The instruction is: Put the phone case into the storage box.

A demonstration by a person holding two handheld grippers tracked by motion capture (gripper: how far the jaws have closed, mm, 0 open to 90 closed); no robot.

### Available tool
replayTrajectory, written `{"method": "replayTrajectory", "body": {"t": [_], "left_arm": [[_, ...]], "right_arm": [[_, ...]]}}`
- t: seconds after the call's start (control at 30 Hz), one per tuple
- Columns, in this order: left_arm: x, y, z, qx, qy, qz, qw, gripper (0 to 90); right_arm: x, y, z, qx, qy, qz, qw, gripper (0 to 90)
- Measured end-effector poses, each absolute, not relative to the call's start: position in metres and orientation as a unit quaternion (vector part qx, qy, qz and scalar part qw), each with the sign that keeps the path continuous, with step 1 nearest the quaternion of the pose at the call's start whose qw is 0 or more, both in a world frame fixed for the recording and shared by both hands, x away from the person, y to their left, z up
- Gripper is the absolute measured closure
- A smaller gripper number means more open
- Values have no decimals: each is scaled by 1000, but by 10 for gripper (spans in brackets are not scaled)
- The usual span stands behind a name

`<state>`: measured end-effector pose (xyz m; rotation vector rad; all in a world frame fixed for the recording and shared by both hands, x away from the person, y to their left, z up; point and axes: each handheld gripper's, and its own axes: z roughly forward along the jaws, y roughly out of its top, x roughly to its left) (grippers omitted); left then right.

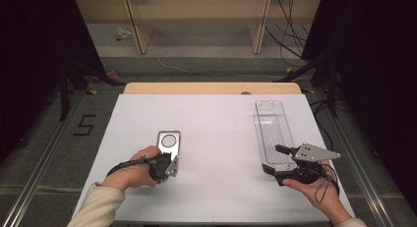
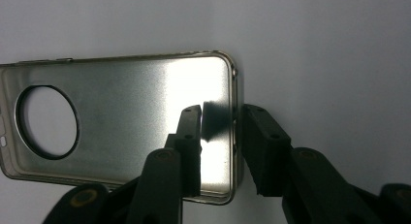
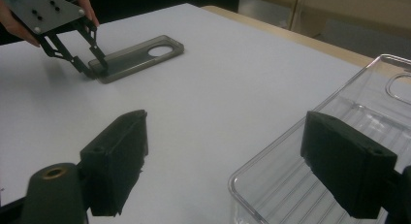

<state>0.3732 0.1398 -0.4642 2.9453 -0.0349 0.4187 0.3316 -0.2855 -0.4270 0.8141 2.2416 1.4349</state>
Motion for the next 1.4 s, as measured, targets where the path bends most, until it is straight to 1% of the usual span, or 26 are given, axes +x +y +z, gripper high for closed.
{"method": "replayTrajectory", "body": {"t": [0.07, 0.3, 1.13, 1.4], "left_arm": [[373, 140, -464, 987, -12, 139, 83, 717], [373, 139, -464, 988, -12, 130, 79, 753], [374, 135, -464, 991, -7, 115, 65, 812], [373, 133, -463, 991, -11, 118, 61, 854]], "right_arm": [[332, -286, -427, 288, 792, 507, 178, 182], [332, -285, -427, 288, 792, 508, 178, 182], [332, -285, -428, 287, 792, 509, 176, 182], [332, -285, -427, 288, 792, 509, 177, 182]]}}
